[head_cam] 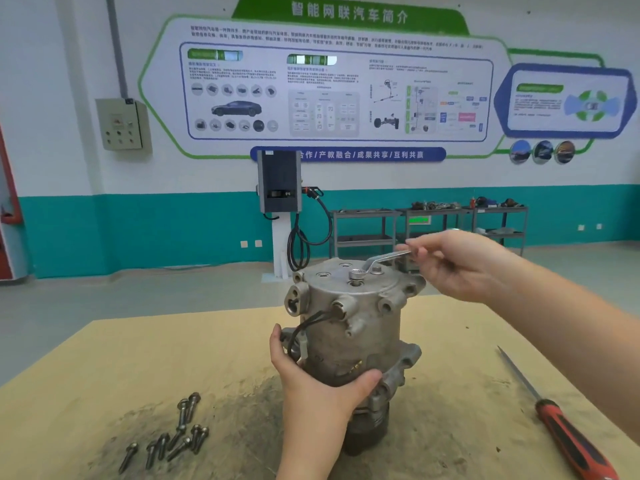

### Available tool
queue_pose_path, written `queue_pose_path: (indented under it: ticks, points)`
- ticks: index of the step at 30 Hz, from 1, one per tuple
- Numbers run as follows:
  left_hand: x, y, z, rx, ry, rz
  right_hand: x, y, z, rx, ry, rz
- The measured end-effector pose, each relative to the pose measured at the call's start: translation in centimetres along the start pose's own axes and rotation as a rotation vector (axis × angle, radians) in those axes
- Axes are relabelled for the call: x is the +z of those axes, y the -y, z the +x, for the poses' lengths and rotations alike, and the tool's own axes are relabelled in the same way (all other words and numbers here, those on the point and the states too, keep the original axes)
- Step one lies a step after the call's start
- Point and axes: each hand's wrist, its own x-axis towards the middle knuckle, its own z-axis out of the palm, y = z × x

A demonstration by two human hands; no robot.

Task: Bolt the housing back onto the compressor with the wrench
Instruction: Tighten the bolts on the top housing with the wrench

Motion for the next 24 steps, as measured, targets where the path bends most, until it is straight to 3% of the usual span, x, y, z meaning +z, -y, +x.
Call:
queue_pose_path:
  ticks: [2, 4, 6, 8, 11, 14, 16, 20, 22, 24]
  points:
    - [0.1, 0.0, 0.0, -0.008, -0.012, 0.011, -1.7, -1.5, -2.8, -0.215, 0.023, 0.099]
    - [0.1, 0.1, 0.1, -0.015, -0.026, 0.030, -2.1, -3.9, -5.2, -0.557, 0.036, -0.041]
    - [0.1, 0.2, 0.2, -0.010, -0.027, 0.034, -1.2, -5.7, -7.1, -0.993, 0.054, -0.387]
    - [0.2, 0.3, 0.3, -0.009, -0.016, 0.036, 0.5, -6.0, -8.0, -1.345, 0.175, -0.810]
    - [0.2, 0.5, 0.3, -0.017, -0.043, 0.059, 5.0, -4.7, -8.0, -1.606, 0.357, -1.355]
    - [0.2, 0.7, 0.5, -0.008, -0.036, 0.059, 10.7, -3.4, -6.7, -1.397, 0.494, -1.789]
    - [0.2, 0.7, 0.5, -0.005, -0.017, 0.042, 13.4, -3.1, -4.4, -1.157, 0.519, -1.857]
    - [0.1, 0.3, 0.5, -0.002, -0.006, 0.070, 15.1, -1.8, 1.2, -0.764, 0.337, -1.921]
    - [0.0, 0.2, 0.4, -0.004, 0.004, 0.095, 13.5, -0.4, 3.4, -0.474, 0.243, -1.737]
    - [-0.1, 0.1, 0.4, -0.002, 0.006, 0.106, 10.6, 0.8, 4.4, -0.153, 0.172, -1.338]
